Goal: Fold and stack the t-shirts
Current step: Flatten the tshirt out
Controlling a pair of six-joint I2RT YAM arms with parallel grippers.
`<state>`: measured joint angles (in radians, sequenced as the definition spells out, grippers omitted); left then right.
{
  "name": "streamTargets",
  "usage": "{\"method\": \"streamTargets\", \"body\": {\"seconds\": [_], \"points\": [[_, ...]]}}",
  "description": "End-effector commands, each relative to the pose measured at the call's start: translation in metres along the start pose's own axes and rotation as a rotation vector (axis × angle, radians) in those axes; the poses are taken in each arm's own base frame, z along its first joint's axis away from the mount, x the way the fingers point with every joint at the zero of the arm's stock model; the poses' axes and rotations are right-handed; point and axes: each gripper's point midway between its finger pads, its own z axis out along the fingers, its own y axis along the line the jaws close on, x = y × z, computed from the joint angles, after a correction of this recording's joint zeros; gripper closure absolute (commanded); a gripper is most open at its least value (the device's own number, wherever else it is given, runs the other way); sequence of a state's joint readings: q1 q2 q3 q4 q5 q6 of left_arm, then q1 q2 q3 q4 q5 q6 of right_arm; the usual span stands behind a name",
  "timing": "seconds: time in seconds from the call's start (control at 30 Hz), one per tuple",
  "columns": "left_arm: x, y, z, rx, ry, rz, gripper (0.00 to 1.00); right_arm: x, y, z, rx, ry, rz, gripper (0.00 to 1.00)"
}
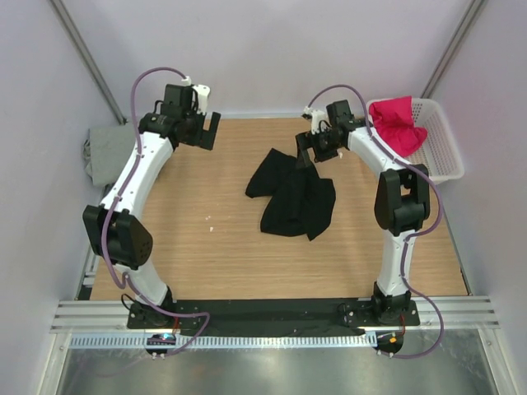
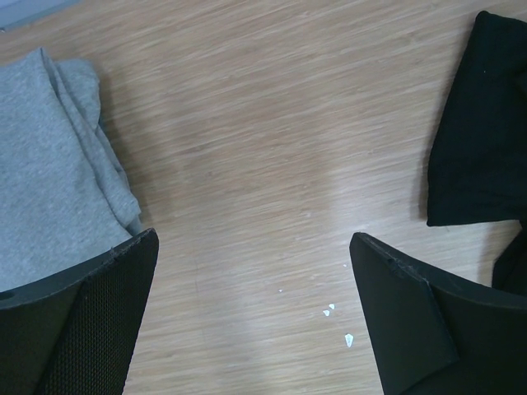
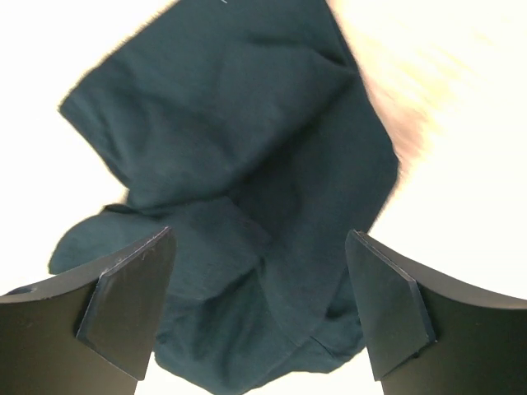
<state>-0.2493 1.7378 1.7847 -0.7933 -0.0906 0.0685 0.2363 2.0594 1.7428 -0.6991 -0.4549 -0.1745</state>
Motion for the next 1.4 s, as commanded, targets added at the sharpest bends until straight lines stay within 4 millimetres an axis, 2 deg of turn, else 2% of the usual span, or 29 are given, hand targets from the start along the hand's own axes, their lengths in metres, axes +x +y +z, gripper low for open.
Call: {"method": "streamTargets", "body": {"seconds": [0.0,0.23,0.57,0.67,0.7,0.83,0.87,0.9,0.93,0.97,1.0,1.03,1.13,1.23,1.27,1.33,1.37], "points": [[-0.019,0.008,-0.022,-0.035,-0.08,0.019,0.0,-0.026,0.025,-0.009,-0.085,-0.064,-0.017,0.1],[-0.021,0.007,-0.015,-0.032,-0.077,0.016,0.0,-0.022,0.038,-0.009,-0.151,-0.06,0.012,0.12],[-0.024,0.006,-0.015,-0.028,-0.082,0.012,0.01,-0.009,0.031,0.003,-0.142,-0.024,0.033,0.12],[-0.024,0.007,-0.016,-0.033,-0.082,0.018,0.0,-0.004,0.03,0.01,-0.151,-0.009,0.044,0.17],[-0.024,0.007,-0.016,-0.034,-0.08,0.018,0.0,-0.003,0.03,0.012,-0.153,-0.005,0.045,0.23],[-0.024,0.009,-0.017,-0.04,-0.081,0.021,0.0,-0.002,0.035,0.012,-0.181,-0.002,0.049,0.35],[-0.024,0.008,-0.017,-0.039,-0.081,0.02,0.0,-0.002,0.036,0.011,-0.186,-0.001,0.051,0.44],[-0.024,0.009,-0.018,-0.04,-0.082,0.022,0.0,-0.003,0.038,0.011,-0.195,-0.004,0.048,0.58],[-0.024,0.009,-0.018,-0.041,-0.084,0.022,0.0,-0.004,0.039,0.009,-0.198,-0.009,0.047,0.58],[-0.024,0.009,-0.017,-0.042,-0.082,0.022,0.0,-0.005,0.04,0.008,-0.202,-0.012,0.045,0.77],[-0.023,0.009,-0.017,-0.042,-0.08,0.021,0.0,-0.006,0.042,0.006,-0.204,-0.014,0.042,0.88],[-0.024,0.01,-0.018,-0.044,-0.083,0.023,0.0,-0.009,0.043,0.004,-0.202,-0.023,0.035,0.97],[-0.022,0.009,-0.016,-0.047,-0.08,0.028,0.0,-0.017,0.051,-0.009,-0.206,-0.037,-0.006,0.99],[-0.027,0.018,-0.017,-0.084,-0.093,0.025,0.0,-0.047,0.07,-0.033,-0.203,-0.094,-0.165,0.99],[-0.027,0.023,-0.016,-0.101,-0.093,0.02,0.0,-0.07,0.082,-0.054,-0.196,-0.135,-0.227,0.99],[-0.032,0.042,-0.018,-0.149,-0.108,-0.005,0.01,-0.096,0.099,-0.074,-0.185,-0.191,-0.326,0.99],[-0.034,0.048,-0.019,-0.161,-0.113,-0.016,0.0,-0.125,0.117,-0.099,-0.171,-0.274,-0.39,0.99]]}}
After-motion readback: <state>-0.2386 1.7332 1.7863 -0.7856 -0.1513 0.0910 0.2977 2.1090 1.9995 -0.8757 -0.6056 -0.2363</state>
